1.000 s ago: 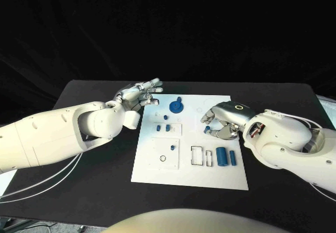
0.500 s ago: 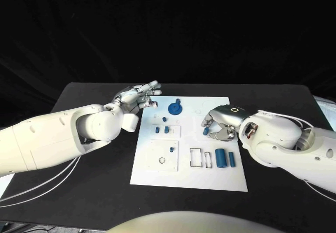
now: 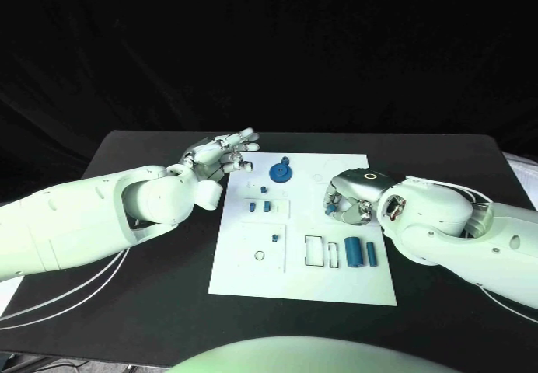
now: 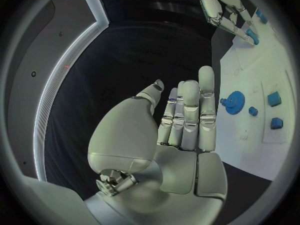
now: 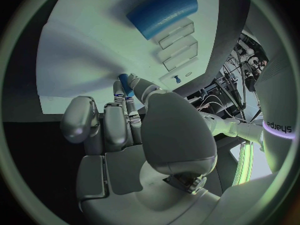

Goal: Assemble the parts on the task board

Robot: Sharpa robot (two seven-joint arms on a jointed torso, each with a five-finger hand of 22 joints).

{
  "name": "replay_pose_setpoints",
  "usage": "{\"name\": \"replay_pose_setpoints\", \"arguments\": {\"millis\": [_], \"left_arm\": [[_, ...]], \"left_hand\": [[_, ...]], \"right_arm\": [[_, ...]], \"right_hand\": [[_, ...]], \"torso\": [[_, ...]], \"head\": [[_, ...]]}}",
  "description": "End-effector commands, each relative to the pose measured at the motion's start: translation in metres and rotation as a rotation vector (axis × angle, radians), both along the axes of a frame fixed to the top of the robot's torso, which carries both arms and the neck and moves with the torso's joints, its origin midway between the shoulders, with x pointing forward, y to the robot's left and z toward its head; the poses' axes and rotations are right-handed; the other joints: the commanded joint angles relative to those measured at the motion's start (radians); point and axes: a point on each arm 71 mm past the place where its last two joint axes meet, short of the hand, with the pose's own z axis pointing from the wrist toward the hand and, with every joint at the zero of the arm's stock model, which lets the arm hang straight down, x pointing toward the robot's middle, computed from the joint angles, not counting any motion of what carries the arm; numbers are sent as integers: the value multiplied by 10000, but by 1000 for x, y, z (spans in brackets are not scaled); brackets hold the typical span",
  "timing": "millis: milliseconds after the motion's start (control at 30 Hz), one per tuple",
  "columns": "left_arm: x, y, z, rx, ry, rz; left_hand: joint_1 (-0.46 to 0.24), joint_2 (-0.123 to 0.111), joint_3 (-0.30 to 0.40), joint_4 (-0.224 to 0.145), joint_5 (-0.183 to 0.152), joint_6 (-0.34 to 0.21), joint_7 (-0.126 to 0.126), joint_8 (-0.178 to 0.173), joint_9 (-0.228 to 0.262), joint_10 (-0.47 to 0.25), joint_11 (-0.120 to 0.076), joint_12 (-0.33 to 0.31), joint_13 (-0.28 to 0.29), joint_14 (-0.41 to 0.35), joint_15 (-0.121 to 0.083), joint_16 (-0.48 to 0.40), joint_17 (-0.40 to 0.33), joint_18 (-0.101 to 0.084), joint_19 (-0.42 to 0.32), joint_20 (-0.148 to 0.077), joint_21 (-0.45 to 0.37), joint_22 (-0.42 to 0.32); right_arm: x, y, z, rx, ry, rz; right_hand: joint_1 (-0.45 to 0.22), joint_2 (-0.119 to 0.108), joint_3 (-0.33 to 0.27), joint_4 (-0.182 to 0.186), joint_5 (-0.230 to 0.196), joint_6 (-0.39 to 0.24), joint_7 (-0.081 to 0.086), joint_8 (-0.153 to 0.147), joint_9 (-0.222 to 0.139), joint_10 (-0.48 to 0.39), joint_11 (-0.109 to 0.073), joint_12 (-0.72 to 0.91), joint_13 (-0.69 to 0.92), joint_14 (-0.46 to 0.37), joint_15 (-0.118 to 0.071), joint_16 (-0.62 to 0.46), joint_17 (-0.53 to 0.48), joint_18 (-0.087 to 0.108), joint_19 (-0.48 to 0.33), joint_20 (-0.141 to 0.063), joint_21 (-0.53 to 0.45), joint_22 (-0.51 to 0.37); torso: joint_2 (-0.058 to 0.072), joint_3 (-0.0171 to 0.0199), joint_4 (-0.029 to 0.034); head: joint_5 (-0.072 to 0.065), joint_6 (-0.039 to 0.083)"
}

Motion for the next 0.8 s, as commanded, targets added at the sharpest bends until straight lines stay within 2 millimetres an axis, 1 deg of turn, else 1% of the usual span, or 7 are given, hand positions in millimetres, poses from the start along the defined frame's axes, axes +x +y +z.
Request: {"name": "replay_pose_setpoints", "arguments": {"millis": [33, 233, 433, 533, 600, 667, 800], "left_arm": [[-1, -2, 1, -94, -77, -211], [-1, -3, 1, -95, -69, -229], [0, -3, 0, -82, -60, -231], [-1, -3, 0, -79, -45, -249], [-1, -4, 0, -86, -40, -289], [-1, -5, 0, -92, -35, -319], [-1, -5, 0, -94, -26, -349]], "left_hand": [[-43, -23, -55, 5, 36, -84, 2, 70, -15, -65, -18, 45, 4, -70, -9, 1, -9, 105, -97, -3, -10, -12], [-43, -23, -55, 5, 36, -84, 2, 70, -15, -65, -18, 45, 4, -70, -9, 1, -9, 105, -97, -3, -10, -12], [-44, -22, -56, 6, 36, -85, 2, 70, -15, -67, -18, 47, 4, -71, -9, 1, -10, 106, -98, -3, -10, -13], [-45, -21, -58, 7, 38, -90, 3, 73, -15, -73, -18, 52, 3, -71, -8, 6, -6, 106, -101, -2, -10, -15], [-41, -19, -57, 5, 39, -92, 2, 73, -15, -76, -18, 53, 3, -53, -8, 30, 45, 106, -101, -2, -10, -15], [-41, -19, -57, 5, 39, -92, 2, 73, -15, -76, -18, 53, 3, -53, -8, 30, 45, 106, -101, -2, -10, -15], [-41, -19, -57, 5, 39, -92, 2, 73, -15, -76, -18, 53, 3, -53, -8, 30, 45, 106, -101, -2, -10, -15]], "right_arm": [[-1, 1, -1, 53, -232, 48], [-1, 3, 8, 1039, -1060, 80], [-9, 3, 18, 1810, -1266, 136], [-13, 5, 24, 2161, -1103, 193], [-18, 10, 28, 2402, -848, 337], [-22, 16, 29, 2536, -576, 505], [-30, 32, 26, 2665, -30, 960]], "right_hand": [[210, 230, 208, -95, -140, 244, -33, 136, 107, 293, -92, 85, 82, 422, 4, 91, 66, 129, 40, 17, 48, 61], [283, 366, 510, -254, -252, 437, -55, 223, 200, 662, -163, 100, 137, 433, -59, 179, 156, 110, 76, -52, 125, 171], [288, 340, 611, -320, -251, 429, -37, 213, 217, 693, -164, 55, 141, 426, -60, 177, 140, 110, 73, -66, 128, 173], [260, 296, 672, -359, -230, 400, -8, 189, 224, 677, -146, -3, 137, 421, -46, 176, 132, 110, 66, -68, 125, 166], [183, 237, 694, -372, -157, 379, 11, 167, 233, 657, -122, -63, 134, 418, -32, 181, 129, 108, 61, -60, 124, 163], [124, 204, 697, -370, -119, 366, 19, 154, 240, 645, -112, -102, 133, 414, -23, 175, 112, 111, 54, -54, 117, 149], [-23, 145, 653, -335, -36, 348, 22, 130, 254, 629, -96, -173, 133, 409, -8, 176, 99, 113, 44, -41, 112, 141]], "torso": [[-1, 2, -1], [0, 8, -2], [-15, 2, 0], [-21, -14, -15], [-16, -24, -11], [-6, -14, 16], [-4, -16, 21]], "head": [[-9, -17], [-8, -28], [-12, -20], [-13, 9], [-8, 19], [3, 8], [56, -37]]}}
